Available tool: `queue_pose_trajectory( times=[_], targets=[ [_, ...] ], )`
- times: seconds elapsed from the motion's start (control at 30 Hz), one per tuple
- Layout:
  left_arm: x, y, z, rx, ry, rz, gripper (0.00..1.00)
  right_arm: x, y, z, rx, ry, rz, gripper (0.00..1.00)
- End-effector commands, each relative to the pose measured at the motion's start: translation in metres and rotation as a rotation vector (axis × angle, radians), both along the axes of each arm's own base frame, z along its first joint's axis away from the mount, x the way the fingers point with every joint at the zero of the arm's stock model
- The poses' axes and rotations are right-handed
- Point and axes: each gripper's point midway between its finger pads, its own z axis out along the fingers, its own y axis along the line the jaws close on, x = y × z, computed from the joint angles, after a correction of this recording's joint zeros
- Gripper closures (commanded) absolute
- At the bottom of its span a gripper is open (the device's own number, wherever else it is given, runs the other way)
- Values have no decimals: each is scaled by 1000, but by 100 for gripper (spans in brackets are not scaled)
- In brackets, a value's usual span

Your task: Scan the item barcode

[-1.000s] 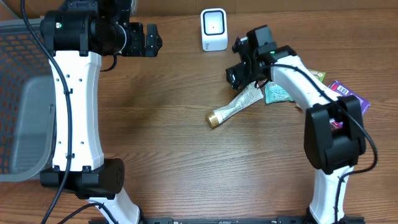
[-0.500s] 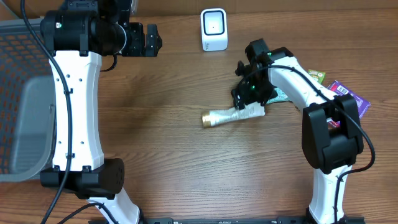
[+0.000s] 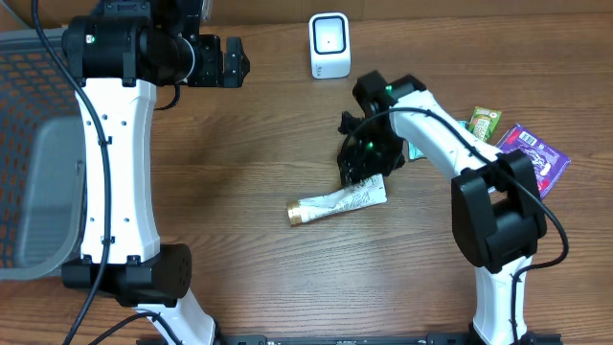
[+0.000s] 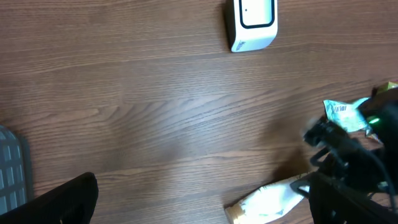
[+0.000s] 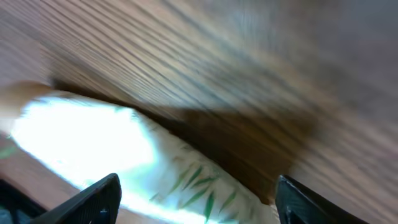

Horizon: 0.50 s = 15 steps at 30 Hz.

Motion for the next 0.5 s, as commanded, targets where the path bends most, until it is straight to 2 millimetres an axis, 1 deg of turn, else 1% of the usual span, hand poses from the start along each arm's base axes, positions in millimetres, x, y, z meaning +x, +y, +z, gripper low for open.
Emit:
queue_pose_trajectory(
  times=[0.0,0.07,0.13,0.23,0.27,0.3,0.47],
  targets=[
    [-1,-4,7,-17,-16,3,0,21,21,46,77,-107,5,18],
    [-1,-4,7,-16,-16,4,0,22,31,58,91,-132,24,17],
    [-1,-4,7,-16,-16,4,0,15,41,63,94,-131,51,17],
    [-1,-4,7,-16,-16,4,0,-12,53,61,79,-73,105,17],
    [-1,-4,7,-17,-16,3,0,-32,64,58,76,-31,149,17],
    [-1,-4,7,-17,-16,3,0,-44,71,56,67,-16,180,16],
    [-1,-4,7,-17,-16,3,0,-85,96,46,49,17,306,15]
  ],
)
